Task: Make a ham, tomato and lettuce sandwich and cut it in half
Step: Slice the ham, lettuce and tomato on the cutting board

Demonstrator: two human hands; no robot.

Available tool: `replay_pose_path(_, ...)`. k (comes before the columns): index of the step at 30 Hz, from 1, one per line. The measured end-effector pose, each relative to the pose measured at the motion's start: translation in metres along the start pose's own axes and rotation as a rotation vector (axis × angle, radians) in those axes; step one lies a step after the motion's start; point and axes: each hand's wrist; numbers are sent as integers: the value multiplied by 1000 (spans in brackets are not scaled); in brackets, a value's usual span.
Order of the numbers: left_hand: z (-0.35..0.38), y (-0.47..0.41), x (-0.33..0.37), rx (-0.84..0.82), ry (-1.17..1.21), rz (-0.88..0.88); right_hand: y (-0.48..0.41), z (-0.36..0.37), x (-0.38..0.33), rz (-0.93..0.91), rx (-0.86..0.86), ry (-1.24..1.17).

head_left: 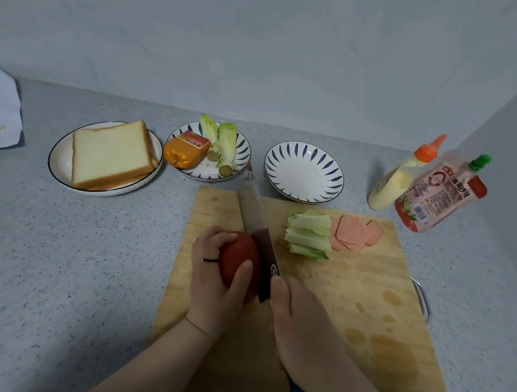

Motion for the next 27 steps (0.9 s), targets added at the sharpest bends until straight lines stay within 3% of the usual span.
replay_pose_path(15,3,-2,2,-12,0,-36,8,3,14,96,-49,48)
replay_pose_path(27,2,-1,5,-7,29,-54,-8,14,16,63,-74,33)
Point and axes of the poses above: each hand's wrist, its own y-axis away from the middle knuckle, its own z-axis out of the palm, x = y × z, and after that the axes turned 9 degrees about -x, right-handed
